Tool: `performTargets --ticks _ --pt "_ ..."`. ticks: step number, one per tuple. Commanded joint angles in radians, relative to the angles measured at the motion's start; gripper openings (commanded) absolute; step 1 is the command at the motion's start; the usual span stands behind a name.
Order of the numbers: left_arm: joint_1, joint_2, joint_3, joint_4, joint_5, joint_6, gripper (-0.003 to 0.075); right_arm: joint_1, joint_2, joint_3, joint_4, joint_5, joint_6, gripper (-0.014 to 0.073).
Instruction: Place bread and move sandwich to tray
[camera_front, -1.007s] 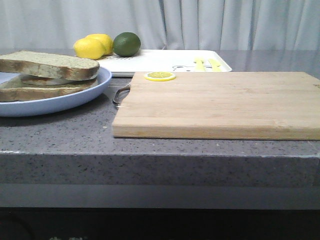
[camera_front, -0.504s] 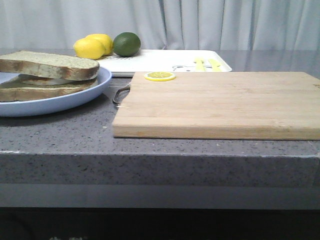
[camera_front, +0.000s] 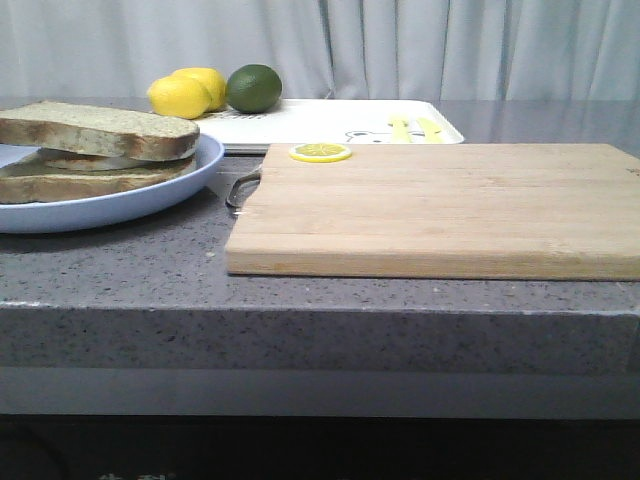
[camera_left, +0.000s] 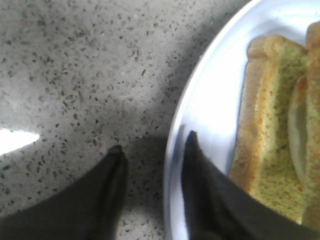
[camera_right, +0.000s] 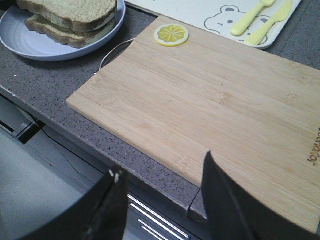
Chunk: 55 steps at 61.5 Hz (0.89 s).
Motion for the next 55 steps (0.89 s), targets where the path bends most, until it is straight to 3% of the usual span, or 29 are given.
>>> performTargets --ticks 1,18,34,55 --pt "0.002 -0.036 -0.03 -0.035 -0.017 0.003 0.0144 -0.002 0.0 -0.024 -0.002 -0.073 0.0 0.0372" --pt "0.002 -0.036 -0.03 -0.035 -0.021 0.003 -0.0021 -0.002 0.0 -0.024 -0.002 -0.073 0.0 0.0372" --pt "0.002 -0.041 -0.063 -0.055 -0.005 0.004 -0.002 -0.002 0.0 -0.024 -0.002 -0.073 0.0 0.0372" --pt "0.0 -0.044 -0.253 -0.182 0.046 0.004 -0.002 -0.002 0.0 -0.024 -0.002 -0.073 0.0 0.0372"
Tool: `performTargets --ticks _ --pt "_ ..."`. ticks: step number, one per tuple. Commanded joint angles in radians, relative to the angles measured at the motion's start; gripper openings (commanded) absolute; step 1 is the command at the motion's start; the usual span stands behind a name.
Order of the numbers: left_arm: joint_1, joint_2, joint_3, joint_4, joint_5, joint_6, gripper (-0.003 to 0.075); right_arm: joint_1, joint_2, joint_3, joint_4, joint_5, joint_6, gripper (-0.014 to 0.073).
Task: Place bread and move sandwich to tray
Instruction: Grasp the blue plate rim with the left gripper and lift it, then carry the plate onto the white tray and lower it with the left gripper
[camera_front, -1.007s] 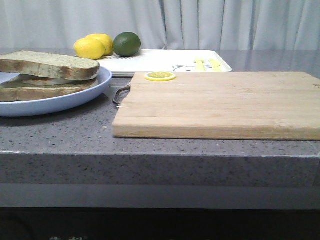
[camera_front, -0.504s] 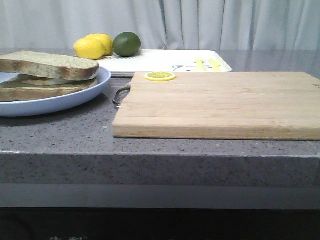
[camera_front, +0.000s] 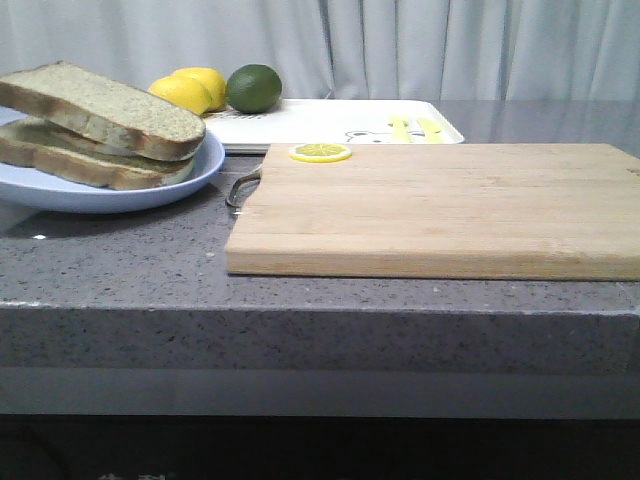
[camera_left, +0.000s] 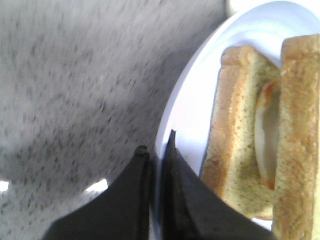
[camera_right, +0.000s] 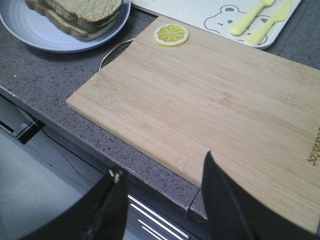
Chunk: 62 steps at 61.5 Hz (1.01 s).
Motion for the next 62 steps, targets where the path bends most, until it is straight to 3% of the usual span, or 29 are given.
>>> performTargets --ticks 1,29,47,62 --pt "-0.002 -0.044 -0.08 -0.147 -0.023 -0.006 -0.002 -0.002 0.0 -0.024 -0.002 -0.073 0.0 0.0372" --pt "-0.112 0.085 -0.301 -0.283 -0.016 -0.024 -0.002 -0.002 0.0 -0.024 -0.002 -0.073 0.0 0.0372" --pt "-0.169 0.298 -0.565 -0.281 -0.009 -0.182 -0.002 -0.002 0.0 -0.024 -0.002 -0.073 0.0 0.0372" --pt "-0.181 0.445 -0.692 -0.281 -0.013 -0.343 -0.002 -0.002 0.0 -0.024 -0.002 -0.073 0.0 0.0372"
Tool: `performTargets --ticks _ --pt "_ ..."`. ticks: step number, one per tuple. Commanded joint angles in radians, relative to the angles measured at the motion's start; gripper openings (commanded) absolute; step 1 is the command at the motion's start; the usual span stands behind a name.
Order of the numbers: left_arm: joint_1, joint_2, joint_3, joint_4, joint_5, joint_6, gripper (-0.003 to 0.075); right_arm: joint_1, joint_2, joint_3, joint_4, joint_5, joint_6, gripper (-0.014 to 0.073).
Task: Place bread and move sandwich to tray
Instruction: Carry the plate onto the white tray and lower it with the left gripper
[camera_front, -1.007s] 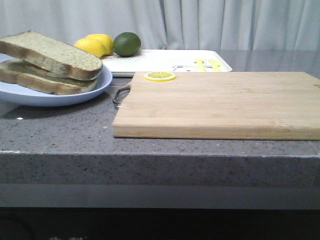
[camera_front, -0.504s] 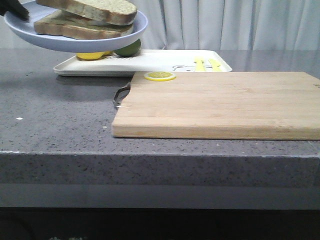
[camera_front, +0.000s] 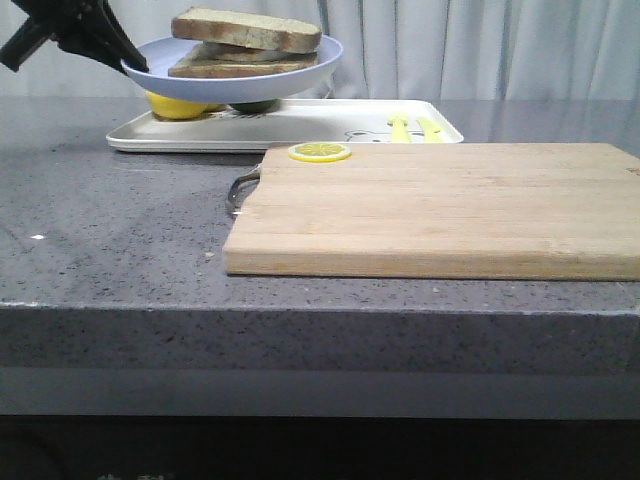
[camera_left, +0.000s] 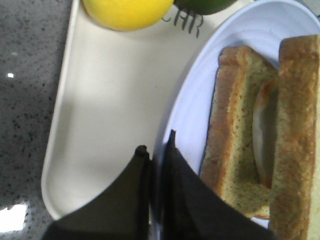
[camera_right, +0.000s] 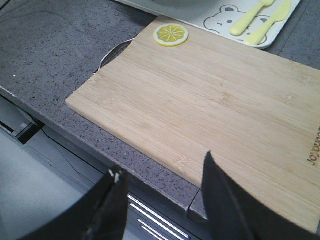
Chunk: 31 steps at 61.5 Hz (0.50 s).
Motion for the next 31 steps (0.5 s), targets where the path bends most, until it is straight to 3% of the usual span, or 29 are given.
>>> performTargets --ticks 1,18,24,31 --pt "-0.007 -0.031 -0.067 -0.099 -0.036 -0.074 -0.002 -0.002 0.0 -0.024 -0.002 -0.073 0.0 0.0372" --pt "-0.008 0.018 -0.072 -0.068 -0.034 -0.079 -0.0007 -0.002 0.0 -0.024 -0.002 -0.073 0.0 0.0372" --pt "-0.009 0.018 -0.072 -0.068 -0.034 -0.079 0.0073 -0.002 0.0 -0.024 -0.002 -0.073 0.0 0.0372" --pt "-0.012 0.018 -0.072 -0.07 -0.032 -0.079 0.0244 -0.002 0.0 -0.024 -0.002 -0.073 0.0 0.0372"
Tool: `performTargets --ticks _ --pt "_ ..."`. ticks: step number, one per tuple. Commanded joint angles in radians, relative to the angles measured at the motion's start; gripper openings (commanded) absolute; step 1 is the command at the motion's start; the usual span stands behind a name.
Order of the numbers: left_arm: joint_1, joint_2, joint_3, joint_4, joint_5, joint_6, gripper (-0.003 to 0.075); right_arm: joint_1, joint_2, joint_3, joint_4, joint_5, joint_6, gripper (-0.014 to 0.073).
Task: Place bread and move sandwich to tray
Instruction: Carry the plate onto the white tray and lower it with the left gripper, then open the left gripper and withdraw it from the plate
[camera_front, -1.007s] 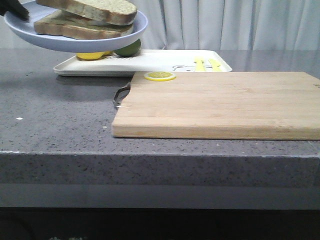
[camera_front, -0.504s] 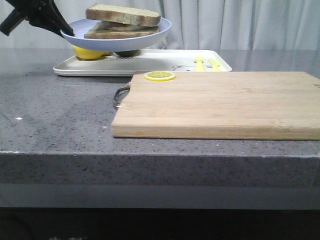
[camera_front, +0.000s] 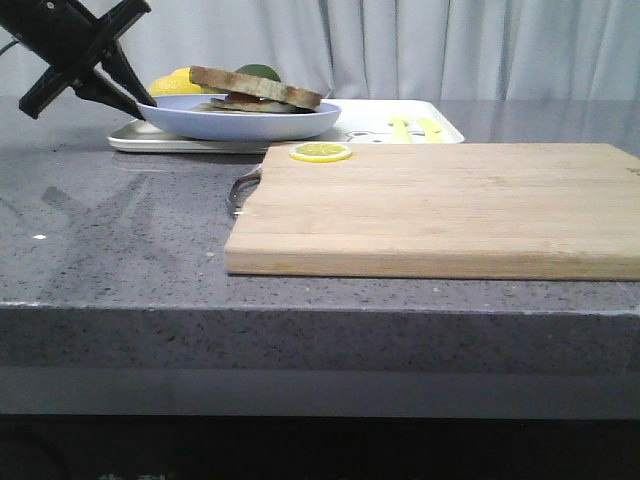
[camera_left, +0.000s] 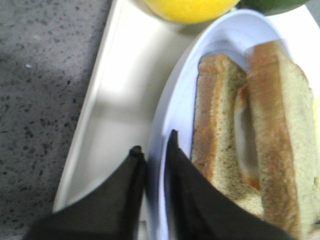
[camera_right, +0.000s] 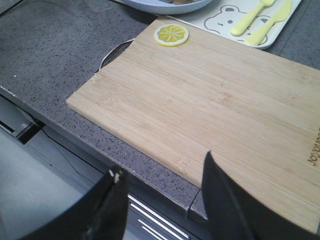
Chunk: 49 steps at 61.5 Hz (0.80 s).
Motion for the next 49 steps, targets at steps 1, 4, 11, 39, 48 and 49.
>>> performTargets --ticks 1,4,11,39,48,49 --pt "-0.008 -0.075 -0.034 -0.067 -0.028 -0.012 0.0267 -0.002 0.0 -0.024 -0.002 -0.073 0.0 0.0372" --pt "-0.008 -0.075 -0.034 -0.069 -0.024 -0.01 0.0298 -0.002 0.0 -0.024 -0.002 -0.073 0.0 0.0372" --pt "-0.006 -0.081 -0.034 -0.069 0.01 0.013 0.0302 -0.002 0.0 -0.024 -0.002 -0.073 0.0 0.0372" --pt "-0.057 -0.33 -0.034 0.168 0.084 0.132 0.0302 -0.002 0.0 -0.024 -0.002 -0.073 0.0 0.0372" --pt "-0.166 -0.438 -0.03 0.287 0.064 0.132 0.0302 -0.002 0.0 -0.024 -0.002 -0.073 0.0 0.0372" --pt "-0.186 -0.447 -0.03 0.312 0.063 0.132 0.0302 -0.002 0.0 -0.024 -0.002 -0.073 0.0 0.0372"
